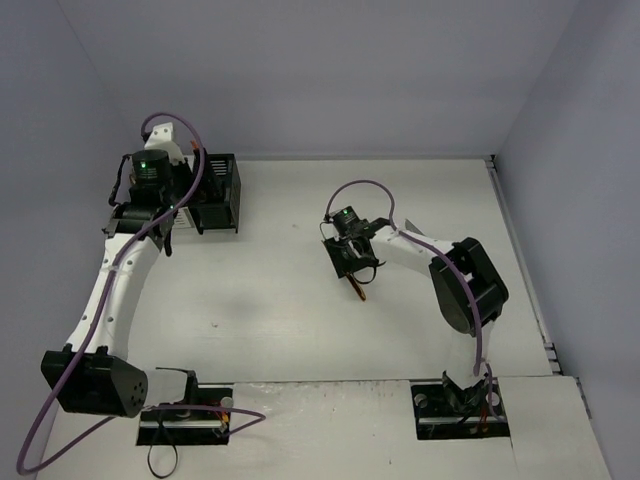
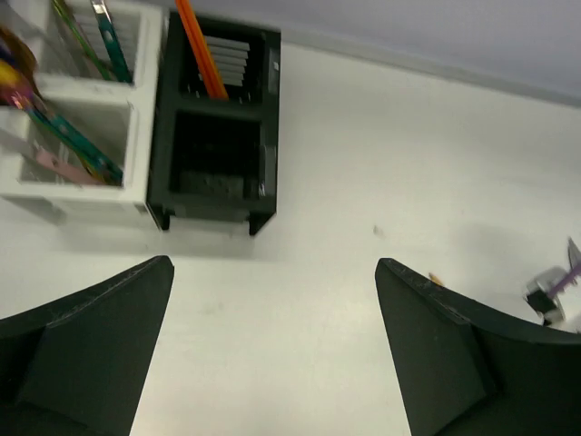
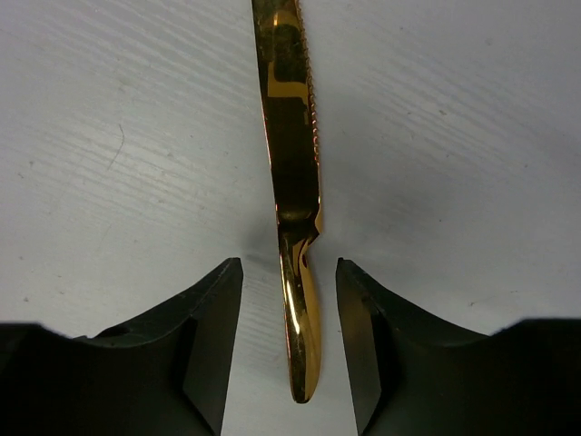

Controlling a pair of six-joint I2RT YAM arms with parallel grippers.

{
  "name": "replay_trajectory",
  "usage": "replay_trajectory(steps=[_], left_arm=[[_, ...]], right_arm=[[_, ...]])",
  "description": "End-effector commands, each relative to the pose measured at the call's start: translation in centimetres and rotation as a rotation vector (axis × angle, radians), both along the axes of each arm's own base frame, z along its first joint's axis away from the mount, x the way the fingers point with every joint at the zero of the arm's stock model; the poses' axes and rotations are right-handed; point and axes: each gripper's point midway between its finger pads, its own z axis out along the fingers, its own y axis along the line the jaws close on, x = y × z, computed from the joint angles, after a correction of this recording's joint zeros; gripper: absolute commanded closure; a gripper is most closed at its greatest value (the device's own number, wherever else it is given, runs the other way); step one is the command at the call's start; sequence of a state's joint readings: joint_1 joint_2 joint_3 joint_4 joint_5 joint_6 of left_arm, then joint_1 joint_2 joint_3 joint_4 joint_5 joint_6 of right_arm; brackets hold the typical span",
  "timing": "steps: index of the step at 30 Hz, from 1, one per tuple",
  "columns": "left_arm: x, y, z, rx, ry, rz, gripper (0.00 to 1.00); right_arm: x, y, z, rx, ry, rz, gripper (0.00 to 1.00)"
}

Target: Sort the eating utensils into containers

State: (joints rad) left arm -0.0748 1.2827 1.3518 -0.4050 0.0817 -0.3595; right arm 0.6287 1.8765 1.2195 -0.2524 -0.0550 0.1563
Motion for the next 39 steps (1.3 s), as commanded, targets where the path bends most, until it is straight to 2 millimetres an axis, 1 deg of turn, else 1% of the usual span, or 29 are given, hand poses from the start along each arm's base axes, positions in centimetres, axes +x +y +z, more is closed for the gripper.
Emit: replay_trajectory(steps=[1, 5, 14, 17, 19, 20, 21, 22, 23, 24, 27, 30, 35, 39], left_arm=[[-2.1, -2.2, 0.2, -0.064, 0.018, -0.056, 0.08], [-2.9, -3.0, -0.6, -0.079, 0.038, -0.083, 0.08], [-3.3, -4.2, -1.5, -0.083, 0.060, -0.118, 0.08], [-3.5, -4.5, -1.9, -0.091, 0.070, -0.127, 0.08], [-3.7, -4.9, -2.1, -0.096, 0.075, -0.142, 0.08], [-3.7, -5.1, -2.2, -0.098, 0.079, -0.147, 0.08], [-3.8, -5.2, -2.5, -0.100, 0.086, -0.151, 0.08], [-3.9, -5.4, -2.7, -0.108, 0.094, -0.156, 0.08], [-4.0, -5.7, -2.9, -0.118, 0.101, -0.161, 0.08], [-4.1, -6.0, -3.0, -0.133, 0.105, -0.164, 0.08], [-4.4, -6.7, -3.3, -0.155, 0.119, -0.173, 0.08], [-4.6, -7.7, -3.7, -0.186, 0.137, -0.183, 0.08], [-4.5, -10.4, -3.6, -0.247, 0.138, -0.234, 0.08], [-4.1, -12.7, -2.8, -0.342, 0.101, -0.268, 0.08]], right_arm=[[0.6, 0.2, 0.7, -0.030, -0.015, -0.013, 0.59], [0.2, 0.2, 0.0, -0.055, 0.010, -0.001, 0.65], [-0.5, 0.2, -1.5, -0.102, 0.059, 0.009, 0.71], [-0.9, 0.0, -2.2, -0.119, 0.081, 0.011, 0.74], [-1.3, -0.2, -2.7, -0.132, 0.099, 0.011, 0.79], [-1.4, -0.2, -2.8, -0.135, 0.103, 0.012, 0.84], [-1.5, -0.2, -2.9, -0.138, 0.107, 0.014, 0.92], [-1.6, -0.1, -2.9, -0.138, 0.108, 0.015, 0.97], [-1.6, 0.0, -2.8, -0.136, 0.106, 0.014, 1.00], [-1.5, 0.2, -2.5, -0.130, 0.100, 0.012, 1.00], [-0.8, 0.9, -0.9, -0.090, 0.066, -0.003, 1.00], [-0.1, 2.0, 1.4, -0.028, 0.026, -0.009, 1.00], [1.4, 3.9, 7.1, 0.086, -0.092, 0.002, 1.00], [2.1, 5.2, 11.7, 0.182, -0.198, 0.020, 1.00]])
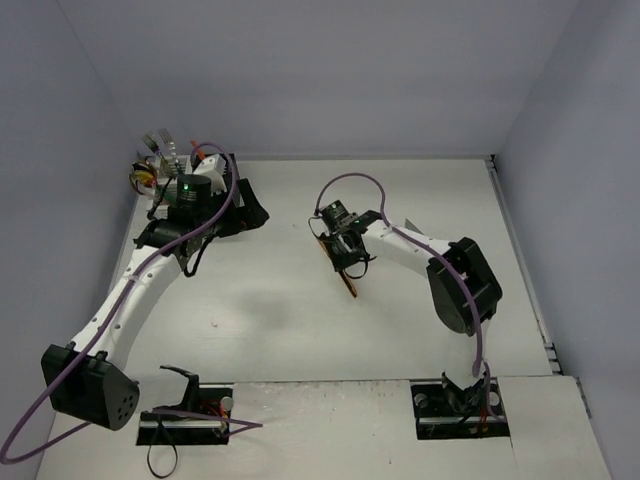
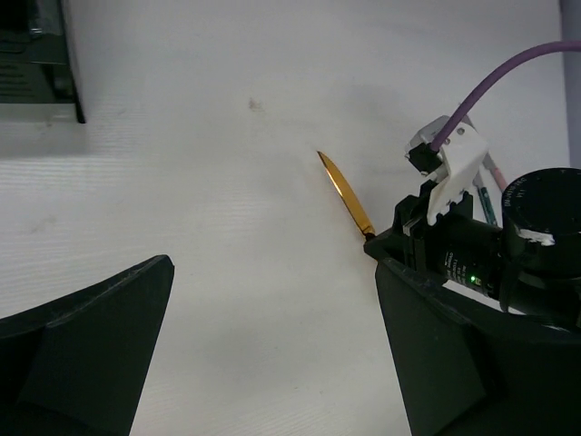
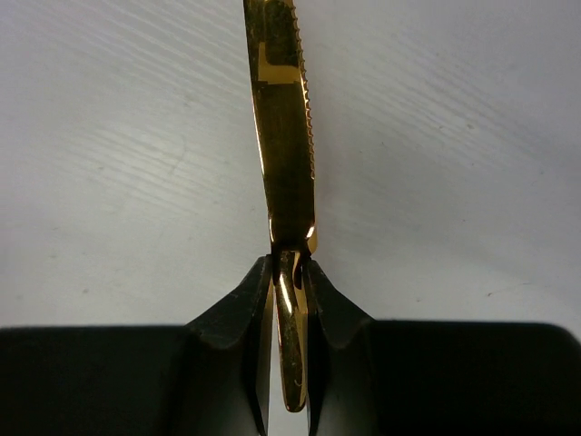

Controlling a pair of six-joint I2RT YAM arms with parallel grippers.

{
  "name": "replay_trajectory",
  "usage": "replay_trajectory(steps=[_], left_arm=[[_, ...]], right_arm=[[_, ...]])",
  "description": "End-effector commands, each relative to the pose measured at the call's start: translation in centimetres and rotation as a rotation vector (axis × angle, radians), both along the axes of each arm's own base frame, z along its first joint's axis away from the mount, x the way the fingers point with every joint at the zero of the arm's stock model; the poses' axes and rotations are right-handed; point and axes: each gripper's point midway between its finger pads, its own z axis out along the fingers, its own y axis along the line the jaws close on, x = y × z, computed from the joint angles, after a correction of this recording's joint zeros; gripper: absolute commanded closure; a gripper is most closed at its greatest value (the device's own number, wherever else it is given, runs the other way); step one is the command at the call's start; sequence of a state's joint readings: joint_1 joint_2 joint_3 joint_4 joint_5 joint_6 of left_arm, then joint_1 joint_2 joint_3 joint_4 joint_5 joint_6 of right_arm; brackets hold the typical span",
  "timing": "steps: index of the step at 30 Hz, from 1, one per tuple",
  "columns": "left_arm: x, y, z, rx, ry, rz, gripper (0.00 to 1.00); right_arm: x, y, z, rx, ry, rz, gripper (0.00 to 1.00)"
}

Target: Sort the eating utensils into containers

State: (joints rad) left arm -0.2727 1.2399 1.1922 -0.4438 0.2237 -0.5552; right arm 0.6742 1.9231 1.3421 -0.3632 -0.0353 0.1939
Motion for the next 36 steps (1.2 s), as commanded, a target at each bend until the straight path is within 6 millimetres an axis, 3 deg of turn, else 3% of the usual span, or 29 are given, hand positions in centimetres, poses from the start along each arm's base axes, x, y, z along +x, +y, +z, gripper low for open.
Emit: replay_trajectory(steps=[1, 4, 10, 15, 19, 26, 34, 35, 36], left_arm=[[1.3, -3.4, 3.1, -0.171, -0.099, -0.025, 0.08], [1.6, -5.2, 3.8, -0.210, -0.133, -0.055, 0.08], [1.7, -8.5, 5.0, -0.270, -0.182, -0.121, 0.09], [2.1, -10.7, 6.8, -0.313, -0.262, -0.162, 0.13], [2.0, -11.9, 7.6, -0.319, -0.305, -0.186, 0.18], [2.9, -12.8, 7.4, -0.305, -0.308, -0.180, 0.46], [3.1, -13.7, 6.5, -0.300, -0.287, -0.187, 0.65], [3.2, -13.8, 6.5, -0.299, -0.290, -0.188, 0.70], [3.2, -13.9, 6.7, -0.300, -0.296, -0.194, 0.83]], right_arm=[[2.3, 3.5, 11.6, 0.234, -0.245, 0.022, 1.00], [2.1, 4.5, 14.9, 0.340, -0.313, 0.046, 1.00], [1.3, 5.9, 19.4, 0.477, -0.415, 0.098, 1.00], [0.5, 6.5, 22.0, 0.555, -0.479, 0.146, 1.00], [0.1, 6.7, 22.5, 0.581, -0.494, 0.163, 1.00], [0.1, 6.9, 24.1, 0.625, -0.532, 0.168, 1.00], [0.0, 6.8, 24.9, 0.652, -0.560, 0.163, 1.00], [0.0, 6.8, 24.9, 0.652, -0.562, 0.163, 1.00], [0.0, 6.8, 25.0, 0.654, -0.564, 0.163, 1.00]])
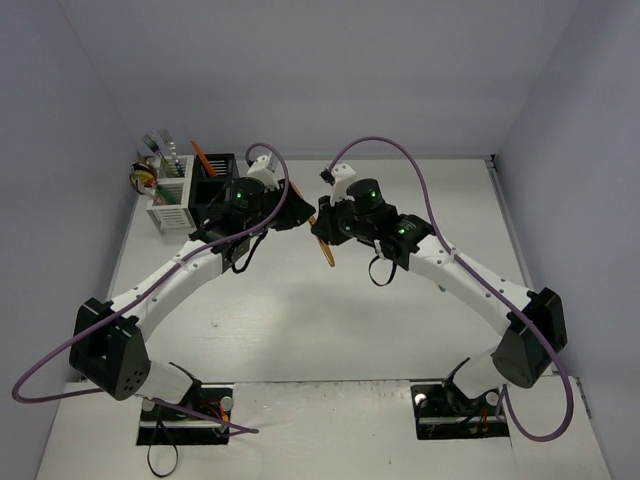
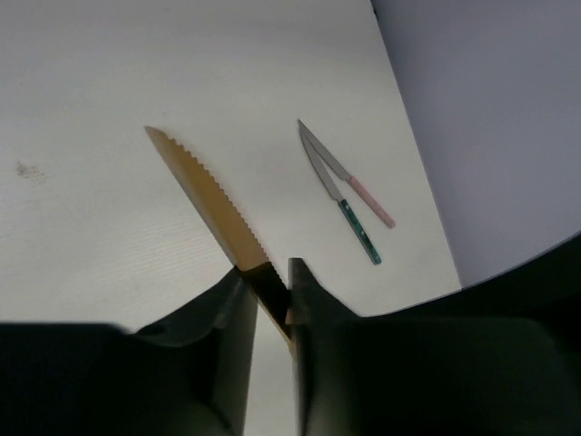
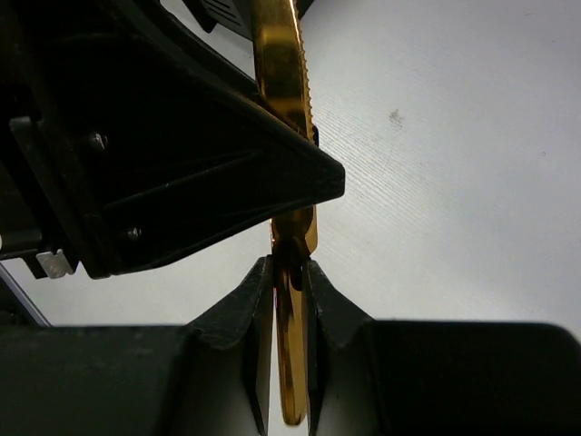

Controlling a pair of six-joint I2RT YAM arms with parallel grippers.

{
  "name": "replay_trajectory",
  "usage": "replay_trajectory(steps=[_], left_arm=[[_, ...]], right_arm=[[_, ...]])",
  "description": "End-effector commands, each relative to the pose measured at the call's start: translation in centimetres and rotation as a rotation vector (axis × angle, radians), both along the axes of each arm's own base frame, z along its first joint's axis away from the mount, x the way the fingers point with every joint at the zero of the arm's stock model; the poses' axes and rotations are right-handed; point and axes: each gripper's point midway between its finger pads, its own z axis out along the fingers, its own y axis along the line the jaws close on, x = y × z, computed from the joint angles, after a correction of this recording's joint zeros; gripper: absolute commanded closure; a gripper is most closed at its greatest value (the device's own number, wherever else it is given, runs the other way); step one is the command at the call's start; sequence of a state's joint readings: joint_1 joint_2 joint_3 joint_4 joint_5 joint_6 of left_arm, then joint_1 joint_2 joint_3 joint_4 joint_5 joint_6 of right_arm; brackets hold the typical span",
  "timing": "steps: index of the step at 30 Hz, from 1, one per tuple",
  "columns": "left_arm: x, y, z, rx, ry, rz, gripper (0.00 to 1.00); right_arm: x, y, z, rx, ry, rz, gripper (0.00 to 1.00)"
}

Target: Sort the eating utensils into containers

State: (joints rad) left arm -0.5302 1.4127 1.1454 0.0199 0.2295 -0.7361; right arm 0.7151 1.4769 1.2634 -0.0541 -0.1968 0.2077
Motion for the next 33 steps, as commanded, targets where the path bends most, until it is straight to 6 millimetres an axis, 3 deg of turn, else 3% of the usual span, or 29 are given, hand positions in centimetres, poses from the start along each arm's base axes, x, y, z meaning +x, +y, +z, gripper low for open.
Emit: replay_trajectory(steps=[1, 3, 8, 10, 12, 17, 22, 26, 29, 31, 33], left_arm=[[1.0, -0.9, 5.8, -0.079, -0.157, -0.005, 0.93], [0.9, -1.0, 6.0, -0.083, -0.170, -0.016, 1.00], [0.5, -1.1, 6.9, -0.079, -0.223, -0.040, 1.00], [0.4, -0.8, 7.3, -0.073, -0.244, -0.033, 1.00], [0.5, -0.3, 7.5, -0.049, -0.272, -0.024, 1.00], [1.6, 2.5, 8.1, 0.022, -0.317, 0.044, 1.00], [4.5, 9.1, 9.3, 0.242, -0.388, 0.190, 1.00], [7.3, 15.0, 11.0, 0.388, -0.452, 0.325, 1.00], [9.2, 19.2, 13.3, 0.516, -0.526, 0.420, 1.00], [10.4, 21.1, 14.4, 0.570, -0.564, 0.468, 1.00], [11.9, 22.1, 14.3, 0.610, -0.577, 0.485, 1.00]], right_arm=[[0.1, 0.9, 5.1, 0.127, -0.127, 0.017, 1.00], [0.1, 0.9, 5.1, 0.130, -0.128, 0.016, 1.00], [0.3, 1.0, 5.0, 0.131, -0.131, 0.015, 1.00], [0.4, 1.0, 4.9, 0.127, -0.130, 0.013, 0.90], [0.6, 0.9, 4.8, 0.124, -0.132, 0.004, 0.69], [1.2, -0.2, 5.1, 0.107, -0.155, -0.044, 0.32], [2.3, -3.9, 5.2, 0.096, -0.170, -0.156, 0.07], [3.4, -8.0, 3.8, 0.080, -0.134, -0.263, 0.04], [3.2, -10.0, 3.5, 0.065, -0.131, -0.303, 0.03], [2.9, -11.0, 3.3, 0.046, -0.137, -0.326, 0.02], [2.7, -11.7, 3.1, 0.038, -0.139, -0.347, 0.02]])
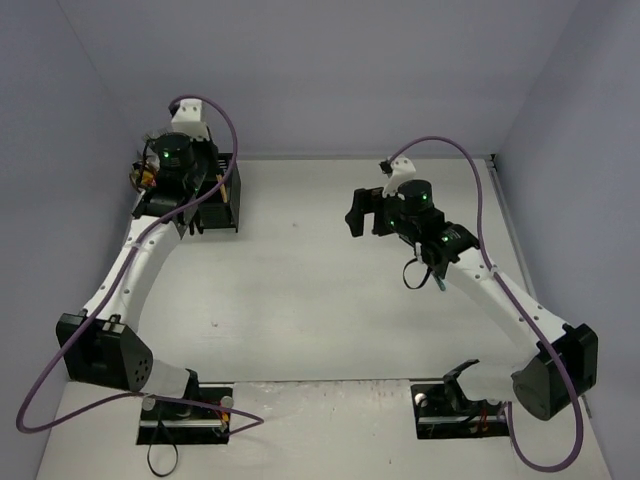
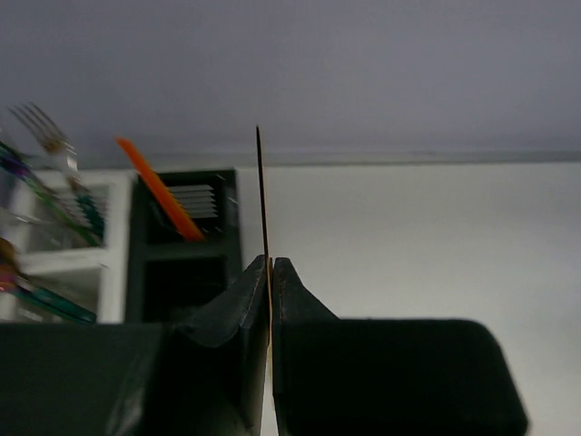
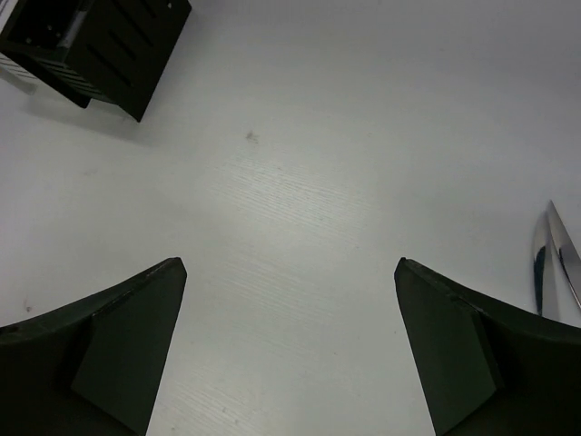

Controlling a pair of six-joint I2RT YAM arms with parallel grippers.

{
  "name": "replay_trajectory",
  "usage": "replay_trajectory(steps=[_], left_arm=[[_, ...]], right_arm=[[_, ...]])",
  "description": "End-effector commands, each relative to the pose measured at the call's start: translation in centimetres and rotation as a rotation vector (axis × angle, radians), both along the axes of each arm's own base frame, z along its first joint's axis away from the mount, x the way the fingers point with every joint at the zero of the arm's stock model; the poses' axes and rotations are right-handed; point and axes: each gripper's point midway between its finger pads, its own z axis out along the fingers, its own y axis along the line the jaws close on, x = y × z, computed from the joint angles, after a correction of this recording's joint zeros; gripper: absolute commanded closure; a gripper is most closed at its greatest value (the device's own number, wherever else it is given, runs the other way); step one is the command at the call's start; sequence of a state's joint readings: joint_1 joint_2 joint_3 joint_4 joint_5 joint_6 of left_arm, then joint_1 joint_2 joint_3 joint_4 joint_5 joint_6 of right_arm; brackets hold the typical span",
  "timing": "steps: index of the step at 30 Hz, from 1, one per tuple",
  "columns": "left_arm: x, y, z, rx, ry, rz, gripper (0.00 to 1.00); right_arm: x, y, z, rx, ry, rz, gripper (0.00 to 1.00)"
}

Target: Sort the eating utensils into containers

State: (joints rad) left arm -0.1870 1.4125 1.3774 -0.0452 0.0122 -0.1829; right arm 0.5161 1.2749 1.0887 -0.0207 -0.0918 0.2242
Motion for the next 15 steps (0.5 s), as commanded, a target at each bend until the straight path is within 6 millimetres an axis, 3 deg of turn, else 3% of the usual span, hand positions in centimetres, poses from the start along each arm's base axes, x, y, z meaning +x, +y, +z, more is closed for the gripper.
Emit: replay_trajectory(steps=[1, 6, 10, 15], left_arm=[[3.0, 3.3, 5.8, 0.169, -0.197, 0.079, 1.00], [6.2, 5.1, 5.2, 0.254, -0.224, 0.109, 1.00], [8.8, 5.6, 3.0, 0.283, -0.204, 0.107, 1.00], [10.5, 6.4, -0.8, 0.313, -0.139, 0.119, 1.00]], right_arm=[[-0.3, -1.5, 2.2, 0.019, -0.075, -0.055, 0.02], [-1.1, -2.7, 1.0, 0.000, -0.046, -0.084, 0.01], [-1.6, -3.8, 0.4, -0.019, -0.036, -0.106, 0.01], [-2.1, -5.6, -0.6, -0.055, -0.012, -0.161, 0.01]])
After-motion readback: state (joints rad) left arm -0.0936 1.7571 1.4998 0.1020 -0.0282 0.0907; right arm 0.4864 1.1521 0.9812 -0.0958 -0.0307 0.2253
